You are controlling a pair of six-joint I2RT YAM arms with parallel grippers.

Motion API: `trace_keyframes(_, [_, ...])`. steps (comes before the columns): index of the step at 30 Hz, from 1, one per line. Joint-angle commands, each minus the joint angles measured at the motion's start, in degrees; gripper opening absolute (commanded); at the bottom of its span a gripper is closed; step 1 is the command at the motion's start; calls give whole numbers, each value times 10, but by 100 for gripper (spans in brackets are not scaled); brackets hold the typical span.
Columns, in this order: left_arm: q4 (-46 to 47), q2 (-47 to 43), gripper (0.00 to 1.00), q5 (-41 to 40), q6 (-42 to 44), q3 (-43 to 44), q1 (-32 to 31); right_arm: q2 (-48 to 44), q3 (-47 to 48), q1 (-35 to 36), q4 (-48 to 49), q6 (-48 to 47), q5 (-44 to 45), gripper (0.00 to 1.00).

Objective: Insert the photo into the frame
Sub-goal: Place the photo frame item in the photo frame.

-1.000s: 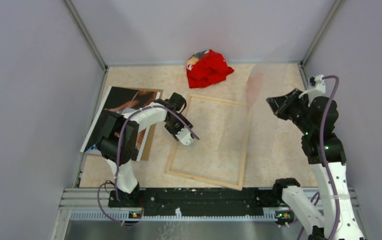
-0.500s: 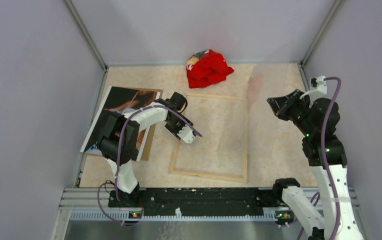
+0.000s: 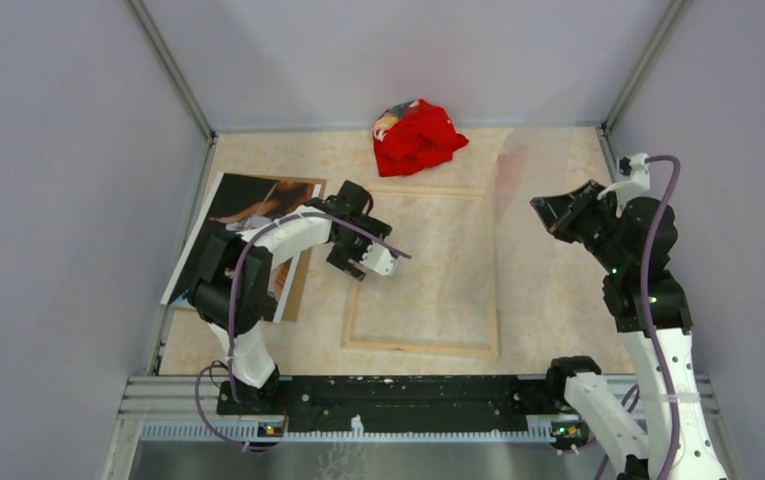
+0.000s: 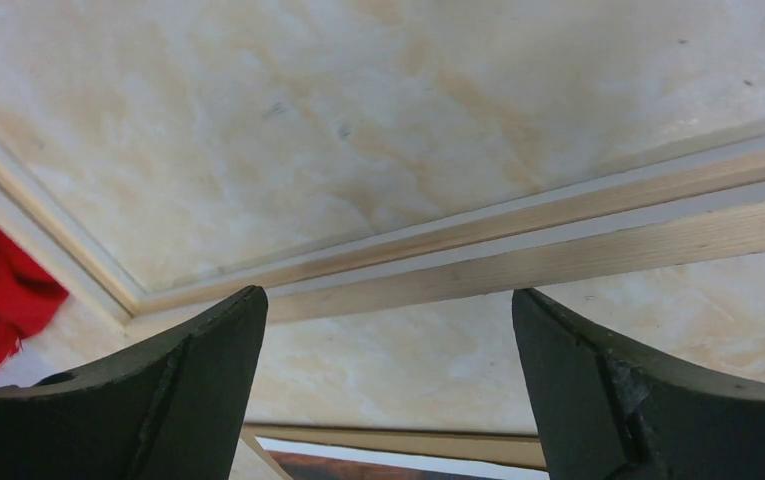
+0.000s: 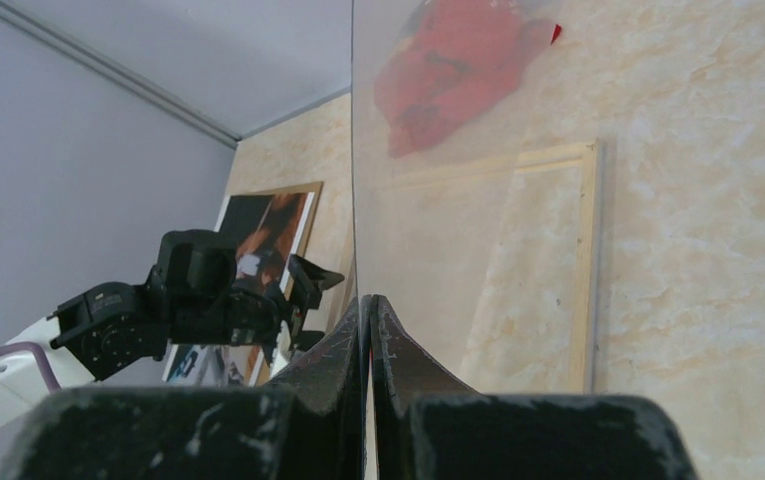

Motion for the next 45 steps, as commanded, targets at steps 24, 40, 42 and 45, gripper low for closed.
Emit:
trace_keyframes(24, [3, -75, 99, 240, -681, 150, 282, 175, -70, 190, 347, 168, -91, 0])
trace_keyframes(40, [91, -71, 75, 270, -656, 4, 280, 215, -317, 128, 538, 304, -82, 0])
trace_keyframes(42, [94, -72, 70, 272, -656, -5, 273, 216, -314, 125, 532, 303, -82, 0])
trace_keyframes(45, [91, -66, 60, 270, -656, -18, 253, 224, -302, 124, 525, 297, -85, 0])
